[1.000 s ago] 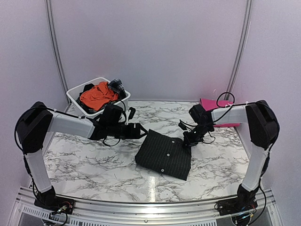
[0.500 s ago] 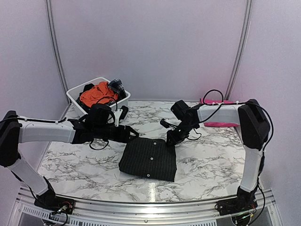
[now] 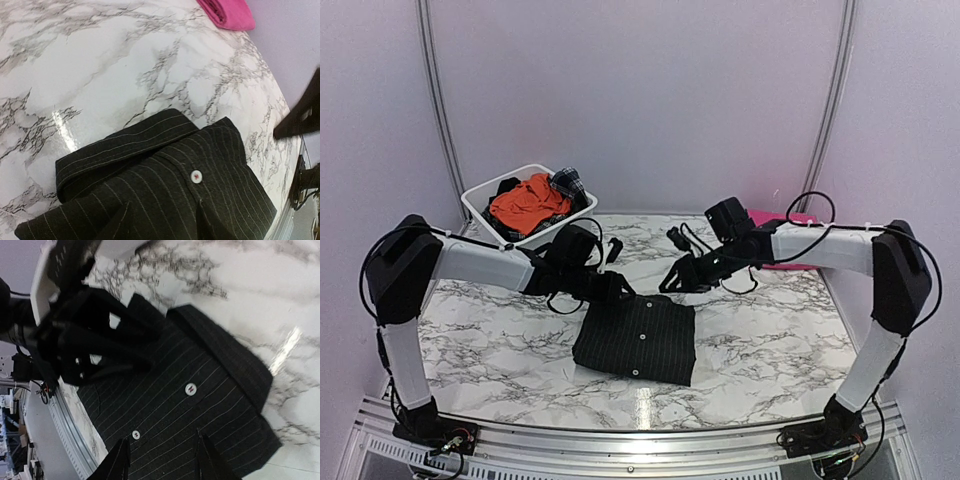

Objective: Fold and stack the mixed laundry pile
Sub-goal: Smooth out the square-folded shirt at the center of the board.

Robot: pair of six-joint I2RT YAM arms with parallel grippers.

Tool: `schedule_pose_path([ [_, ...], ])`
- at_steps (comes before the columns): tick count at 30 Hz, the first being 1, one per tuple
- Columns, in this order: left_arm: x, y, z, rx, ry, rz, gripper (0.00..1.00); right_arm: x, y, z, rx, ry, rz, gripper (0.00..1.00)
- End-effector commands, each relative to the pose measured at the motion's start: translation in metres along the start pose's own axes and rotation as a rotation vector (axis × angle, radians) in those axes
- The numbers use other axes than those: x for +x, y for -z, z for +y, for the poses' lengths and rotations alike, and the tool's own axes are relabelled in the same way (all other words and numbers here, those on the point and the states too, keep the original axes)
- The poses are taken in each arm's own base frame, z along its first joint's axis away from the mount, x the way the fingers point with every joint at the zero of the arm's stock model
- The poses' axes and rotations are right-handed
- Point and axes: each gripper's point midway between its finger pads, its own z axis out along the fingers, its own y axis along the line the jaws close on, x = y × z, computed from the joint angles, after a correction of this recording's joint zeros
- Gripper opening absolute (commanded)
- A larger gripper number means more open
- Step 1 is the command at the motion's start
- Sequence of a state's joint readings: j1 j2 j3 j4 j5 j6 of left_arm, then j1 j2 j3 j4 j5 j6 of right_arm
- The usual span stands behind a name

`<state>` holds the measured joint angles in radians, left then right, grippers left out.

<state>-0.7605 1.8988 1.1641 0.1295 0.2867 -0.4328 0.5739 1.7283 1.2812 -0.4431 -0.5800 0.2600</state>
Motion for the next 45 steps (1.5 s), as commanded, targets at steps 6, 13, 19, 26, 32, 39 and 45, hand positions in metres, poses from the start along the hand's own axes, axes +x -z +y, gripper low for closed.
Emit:
schedule_pose_path([
  [6, 0.023, -0.033, 0.057, -0.104, 0.198, 0.091, 0.38, 0.066, -0.063, -0.09, 0.027, -0.261, 0.125, 0.38],
  [13, -0.012, 0.009, 0.039, -0.084, 0.158, -0.044, 0.67, 0.022, -0.037, -0.09, 0.067, -0.185, 0.06, 0.42],
  [19, -0.047, 0.087, 0.001, -0.038, 0.082, -0.2, 0.99, 0.011, 0.001, 0.038, -0.233, -0.066, 0.003, 0.62],
  [26, -0.044, 0.135, -0.013, -0.003, 0.112, -0.261, 0.99, 0.069, -0.026, 0.109, -0.521, -0.084, 0.092, 0.65],
  [32, -0.034, 0.141, -0.006, -0.017, 0.18, -0.266, 0.99, 0.097, -0.08, 0.115, -0.61, -0.154, 0.203, 0.65],
  [39, -0.019, 0.152, 0.008, -0.081, 0.206, -0.28, 0.99, 0.134, -0.114, 0.092, -0.679, -0.369, 0.226, 0.69],
  [45, -0.011, 0.167, 0.008, -0.1, 0.164, -0.287, 0.99, 0.092, -0.097, 0.159, -0.699, -0.245, 0.181, 0.85],
])
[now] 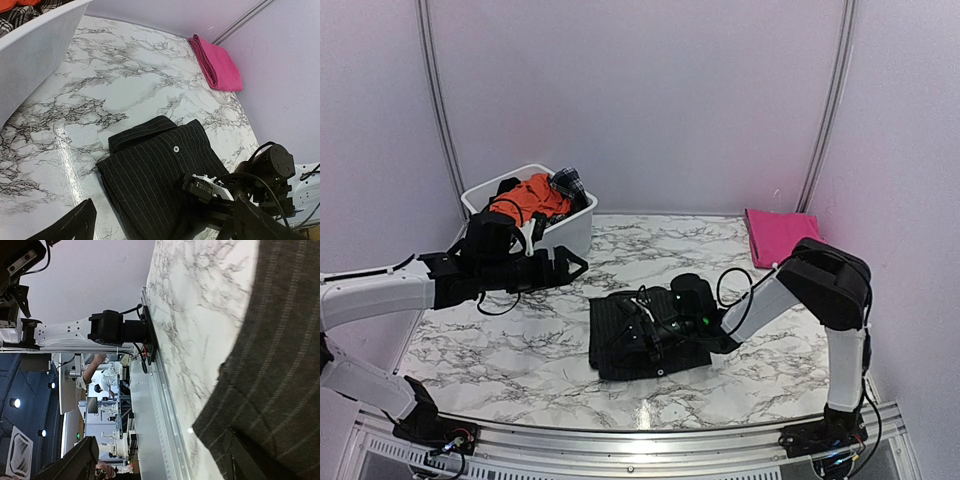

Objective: Fold and stack the mixed laundry pile
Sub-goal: Smooth out the square-folded shirt at the center of the board.

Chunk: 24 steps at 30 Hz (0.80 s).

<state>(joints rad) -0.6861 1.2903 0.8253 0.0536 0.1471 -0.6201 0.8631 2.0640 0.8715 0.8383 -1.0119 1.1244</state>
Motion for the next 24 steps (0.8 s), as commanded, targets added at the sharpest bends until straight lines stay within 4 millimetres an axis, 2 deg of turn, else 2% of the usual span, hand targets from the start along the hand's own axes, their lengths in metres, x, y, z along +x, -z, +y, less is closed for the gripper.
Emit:
schedule_pose_path([
  [1, 0.001, 0.013, 0.005, -0.024, -0.029, -0.008, 0.99, -0.017, -0.021, 0.066, -0.031, 0.115, -0.014, 0.86],
  [2, 0.003, 0.013, 0.004, -0.015, -0.029, 0.002, 0.99, -0.019, -0.019, 0.072, -0.034, 0.125, -0.022, 0.87],
  [5, 0.012, 0.009, -0.005, 0.044, -0.028, 0.045, 0.99, -0.017, -0.006, 0.073, -0.028, 0.112, -0.036, 0.9],
  [9, 0.028, 0.005, -0.04, 0.187, -0.03, 0.099, 0.99, -0.019, 0.042, 0.082, -0.013, 0.101, -0.111, 0.94],
  [12, 0.049, -0.001, -0.072, 0.299, -0.013, 0.155, 0.99, -0.006, 0.072, 0.081, 0.066, 0.101, -0.136, 0.95],
  [15, 0.079, -0.011, -0.11, 0.393, -0.038, 0.257, 0.99, 0.008, 0.101, 0.068, 0.112, 0.066, -0.166, 0.96],
  [17, 0.096, -0.02, -0.128, 0.453, -0.017, 0.311, 0.99, 0.008, 0.118, 0.057, 0.121, 0.043, -0.204, 0.96],
  [20, 0.112, -0.038, -0.132, 0.512, 0.056, 0.345, 0.99, 0.009, 0.128, 0.031, 0.117, 0.001, -0.22, 0.97],
  [24, 0.136, -0.067, -0.112, 0.504, 0.154, 0.384, 0.99, 0.021, 0.126, -0.011, 0.121, -0.067, -0.215, 0.96],
])
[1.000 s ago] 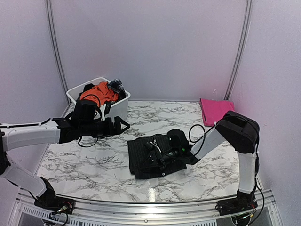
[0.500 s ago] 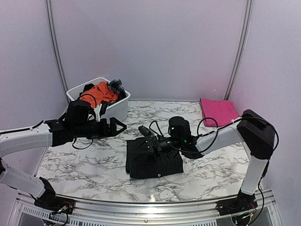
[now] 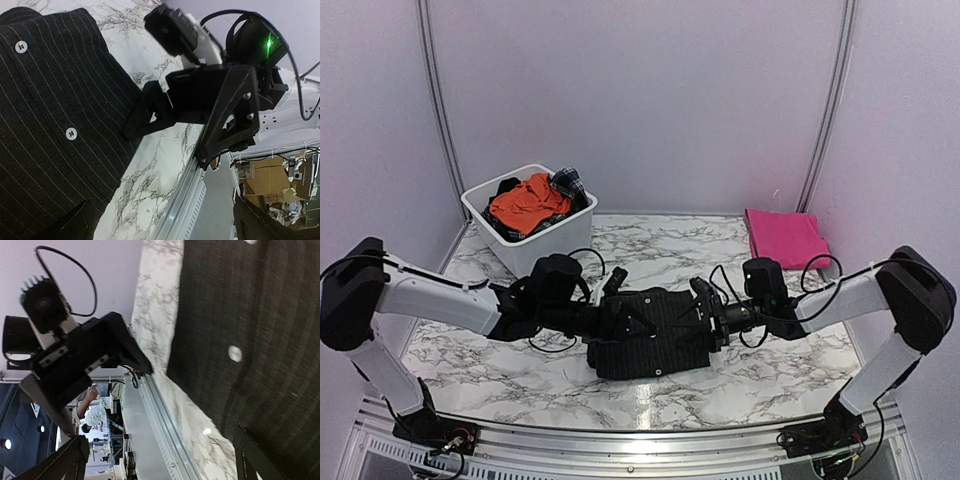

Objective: Fold and stack the mixed laundry pile
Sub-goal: Smooth out the square-folded shirt at the center of the board.

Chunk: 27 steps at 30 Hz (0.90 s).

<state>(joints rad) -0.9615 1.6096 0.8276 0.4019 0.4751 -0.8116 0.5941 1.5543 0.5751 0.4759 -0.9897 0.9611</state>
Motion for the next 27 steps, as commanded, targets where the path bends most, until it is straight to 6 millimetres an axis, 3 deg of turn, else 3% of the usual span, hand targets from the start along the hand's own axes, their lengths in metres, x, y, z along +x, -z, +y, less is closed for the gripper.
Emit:
schedule_pose_path([
  [1, 0.001, -0.018, 0.017, 0.095, 0.124, -0.026, 0.99, 0.017, -0.002, -0.044, 0.021, -0.064, 0.024, 0.96],
  [4, 0.01, -0.02, 0.052, 0.074, 0.215, -0.05, 0.99, 0.027, 0.004, -0.07, 0.074, -0.115, 0.005, 0.96],
  [7, 0.024, -0.019, 0.072, 0.035, 0.256, -0.051, 0.99, 0.041, 0.006, -0.082, 0.108, -0.16, 0.008, 0.96],
  [11, 0.03, -0.001, 0.058, 0.036, 0.217, -0.054, 0.99, 0.053, 0.003, -0.061, 0.105, -0.119, 0.047, 0.95],
  [13, 0.021, 0.009, 0.048, -0.003, 0.159, -0.067, 0.99, 0.038, 0.005, -0.034, 0.092, -0.042, 0.029, 0.95],
  [15, 0.003, 0.017, 0.038, -0.038, 0.087, -0.094, 0.99, 0.009, 0.007, 0.004, 0.064, 0.065, -0.008, 0.95],
  [18, -0.03, 0.025, 0.04, -0.053, 0.07, -0.162, 0.99, -0.026, 0.004, 0.029, 0.06, 0.143, -0.026, 0.95],
  [22, -0.069, 0.026, 0.061, -0.095, 0.071, -0.231, 0.99, -0.07, -0.007, 0.026, 0.074, 0.193, -0.045, 0.95],
  [27, -0.102, 0.008, 0.092, -0.147, 0.095, -0.269, 0.99, -0.115, -0.019, -0.005, 0.077, 0.187, -0.074, 0.95],
])
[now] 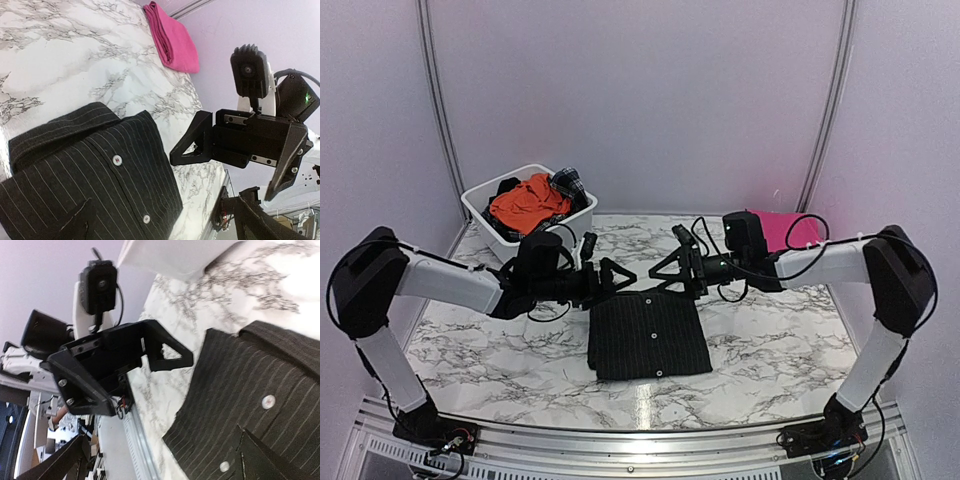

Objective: Fold and stack the mixed laundry pile
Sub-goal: Pick up the square-folded shirt from the center of the board.

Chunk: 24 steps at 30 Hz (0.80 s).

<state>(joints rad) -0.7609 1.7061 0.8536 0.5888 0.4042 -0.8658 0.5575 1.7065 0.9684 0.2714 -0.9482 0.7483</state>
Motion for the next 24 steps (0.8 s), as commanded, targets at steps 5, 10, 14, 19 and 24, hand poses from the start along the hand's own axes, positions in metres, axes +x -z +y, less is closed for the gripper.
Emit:
schedule_pose_path([
  [5, -0.003, -0.036, 0.075, -0.179, 0.039, 0.013, 0.99, -0.013, -0.019, -0.102, 0.104, -0.093, 0.032, 0.93],
  [10, 0.004, -0.023, 0.102, -0.28, 0.028, 0.01, 0.99, 0.01, -0.028, -0.12, 0.122, -0.145, 0.073, 0.92],
  [14, -0.008, 0.003, 0.072, -0.314, -0.146, -0.001, 0.99, 0.002, -0.023, -0.077, 0.08, -0.106, 0.047, 0.91],
  [19, -0.001, 0.029, 0.022, -0.435, -0.542, 0.053, 0.99, -0.023, 0.013, -0.012, 0.093, -0.031, -0.061, 0.91],
  [24, 0.051, 0.016, -0.023, -0.415, -0.904, 0.201, 0.99, -0.005, 0.055, -0.007, 0.182, -0.05, -0.11, 0.91],
])
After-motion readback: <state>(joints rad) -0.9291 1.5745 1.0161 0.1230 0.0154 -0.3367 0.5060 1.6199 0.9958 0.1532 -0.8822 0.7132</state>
